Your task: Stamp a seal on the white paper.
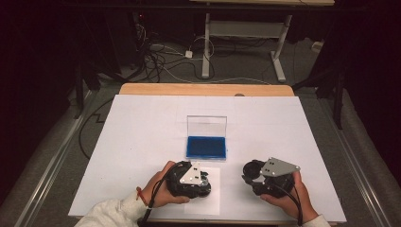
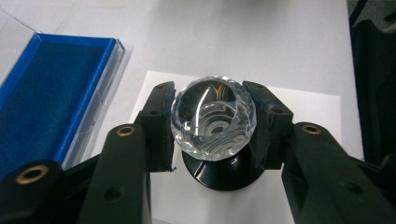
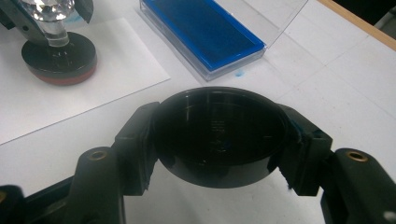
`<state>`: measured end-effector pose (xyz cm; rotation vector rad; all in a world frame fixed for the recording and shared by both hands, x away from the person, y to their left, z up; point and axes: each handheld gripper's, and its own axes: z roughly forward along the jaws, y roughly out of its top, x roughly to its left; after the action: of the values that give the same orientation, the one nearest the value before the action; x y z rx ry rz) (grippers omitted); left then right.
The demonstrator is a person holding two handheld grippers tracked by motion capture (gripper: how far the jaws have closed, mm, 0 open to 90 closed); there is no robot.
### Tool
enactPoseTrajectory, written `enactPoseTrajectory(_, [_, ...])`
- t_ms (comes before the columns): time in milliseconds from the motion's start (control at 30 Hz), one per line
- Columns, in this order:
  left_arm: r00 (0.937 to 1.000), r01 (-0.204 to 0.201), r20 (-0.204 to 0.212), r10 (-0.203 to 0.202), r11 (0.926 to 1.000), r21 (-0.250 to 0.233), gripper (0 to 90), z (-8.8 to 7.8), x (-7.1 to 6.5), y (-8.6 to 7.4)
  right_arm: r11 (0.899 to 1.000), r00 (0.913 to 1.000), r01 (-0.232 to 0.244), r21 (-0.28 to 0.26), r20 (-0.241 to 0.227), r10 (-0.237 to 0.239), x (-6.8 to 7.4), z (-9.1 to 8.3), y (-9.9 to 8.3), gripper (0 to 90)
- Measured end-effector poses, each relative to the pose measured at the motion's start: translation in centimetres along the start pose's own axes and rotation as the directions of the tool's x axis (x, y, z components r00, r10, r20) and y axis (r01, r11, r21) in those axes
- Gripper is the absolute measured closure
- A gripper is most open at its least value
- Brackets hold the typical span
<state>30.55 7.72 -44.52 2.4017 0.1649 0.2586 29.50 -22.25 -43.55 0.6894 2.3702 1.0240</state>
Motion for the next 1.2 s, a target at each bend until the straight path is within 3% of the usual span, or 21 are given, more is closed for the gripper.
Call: enactPoseTrajectory(1200, [0.9999,0.003,0.010,-0.004,0.9998,0.018,55.1,0.09,-0.11,-0.05,1.000,0.9994,-0.017,-0.006,0.031,0.018,-0.27,-0.06,-0.13,38.1])
